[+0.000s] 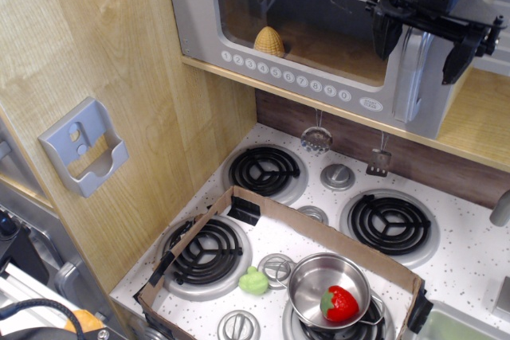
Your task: Open microwave
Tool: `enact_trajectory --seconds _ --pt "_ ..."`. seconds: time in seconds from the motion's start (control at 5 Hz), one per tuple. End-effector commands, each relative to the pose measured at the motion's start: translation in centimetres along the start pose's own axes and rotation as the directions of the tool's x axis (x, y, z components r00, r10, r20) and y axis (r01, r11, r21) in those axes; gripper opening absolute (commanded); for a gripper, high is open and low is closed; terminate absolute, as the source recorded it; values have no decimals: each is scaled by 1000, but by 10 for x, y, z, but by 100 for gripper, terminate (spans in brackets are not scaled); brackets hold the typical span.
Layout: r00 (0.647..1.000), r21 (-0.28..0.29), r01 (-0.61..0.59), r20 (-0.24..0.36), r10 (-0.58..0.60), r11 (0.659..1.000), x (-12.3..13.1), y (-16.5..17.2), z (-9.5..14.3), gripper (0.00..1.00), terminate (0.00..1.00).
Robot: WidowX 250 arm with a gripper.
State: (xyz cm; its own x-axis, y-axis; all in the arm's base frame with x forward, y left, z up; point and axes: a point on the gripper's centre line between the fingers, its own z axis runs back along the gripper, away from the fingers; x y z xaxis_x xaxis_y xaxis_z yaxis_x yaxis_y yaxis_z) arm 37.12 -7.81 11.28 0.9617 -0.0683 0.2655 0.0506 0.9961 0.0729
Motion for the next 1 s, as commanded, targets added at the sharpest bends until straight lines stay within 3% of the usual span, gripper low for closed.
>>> enact_trajectory --seconds 0.0,0.4,0.8 --pt "999 -7 -16 50 16 1000 13 11 12 0 0" --pt "989 13 -141 51 140 990 -13 8 13 0 0" --pt "970 26 -240 -23 240 970 -53 14 18 0 0"
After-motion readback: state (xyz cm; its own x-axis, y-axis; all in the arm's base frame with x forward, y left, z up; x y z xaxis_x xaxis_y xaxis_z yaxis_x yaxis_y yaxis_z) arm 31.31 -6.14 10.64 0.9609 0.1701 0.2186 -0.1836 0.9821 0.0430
